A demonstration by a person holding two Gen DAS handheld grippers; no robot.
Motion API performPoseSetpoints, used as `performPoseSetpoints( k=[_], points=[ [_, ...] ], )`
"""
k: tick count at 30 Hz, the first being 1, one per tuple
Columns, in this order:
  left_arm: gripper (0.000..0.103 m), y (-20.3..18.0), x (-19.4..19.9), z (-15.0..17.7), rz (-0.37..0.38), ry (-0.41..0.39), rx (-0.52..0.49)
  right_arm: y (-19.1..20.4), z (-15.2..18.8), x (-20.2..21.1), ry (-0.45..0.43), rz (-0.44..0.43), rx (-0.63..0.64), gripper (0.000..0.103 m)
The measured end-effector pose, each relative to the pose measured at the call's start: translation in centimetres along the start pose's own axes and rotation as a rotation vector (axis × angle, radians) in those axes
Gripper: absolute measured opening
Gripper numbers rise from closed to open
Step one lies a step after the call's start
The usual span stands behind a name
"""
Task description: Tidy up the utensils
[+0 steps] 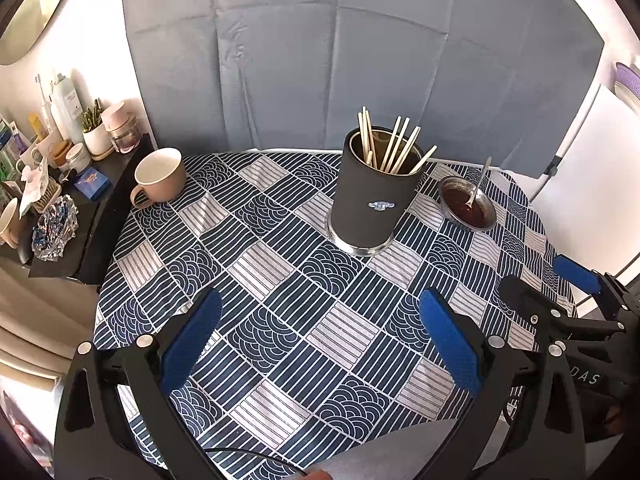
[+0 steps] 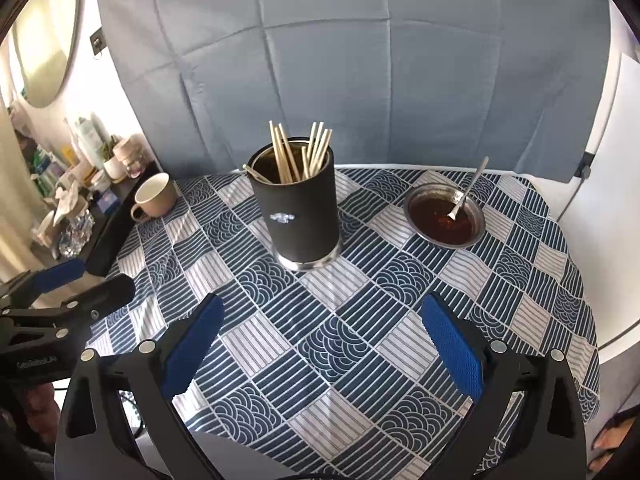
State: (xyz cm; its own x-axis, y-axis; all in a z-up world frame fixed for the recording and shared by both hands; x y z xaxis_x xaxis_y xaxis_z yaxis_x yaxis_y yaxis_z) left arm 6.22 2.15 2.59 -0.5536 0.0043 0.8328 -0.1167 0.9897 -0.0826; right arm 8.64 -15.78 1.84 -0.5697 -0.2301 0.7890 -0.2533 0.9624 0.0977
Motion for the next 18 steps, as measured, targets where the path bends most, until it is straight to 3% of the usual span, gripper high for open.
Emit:
performPoseSetpoints(
  k=[18],
  points=[
    [0.097,-0.07,-0.18,0.35,0.004,0.016,-0.005,0.09,0.21,-0.13,0.010,0.005,0.002,0.095]
  ],
)
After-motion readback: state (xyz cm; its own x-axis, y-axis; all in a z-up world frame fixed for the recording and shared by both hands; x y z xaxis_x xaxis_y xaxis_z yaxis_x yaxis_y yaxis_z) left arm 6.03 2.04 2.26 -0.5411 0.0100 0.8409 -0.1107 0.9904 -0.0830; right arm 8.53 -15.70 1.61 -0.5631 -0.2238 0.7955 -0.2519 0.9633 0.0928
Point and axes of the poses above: each gripper's, at about its wrist camera, not at the fingertips, and x roughly against the way its jaws point, y to its left, z to its underside, the point moved 5 cm from there along -x, roughly the way its jaws point, and after that the axes turned 3 degrees about y, right-handed, at the moved point
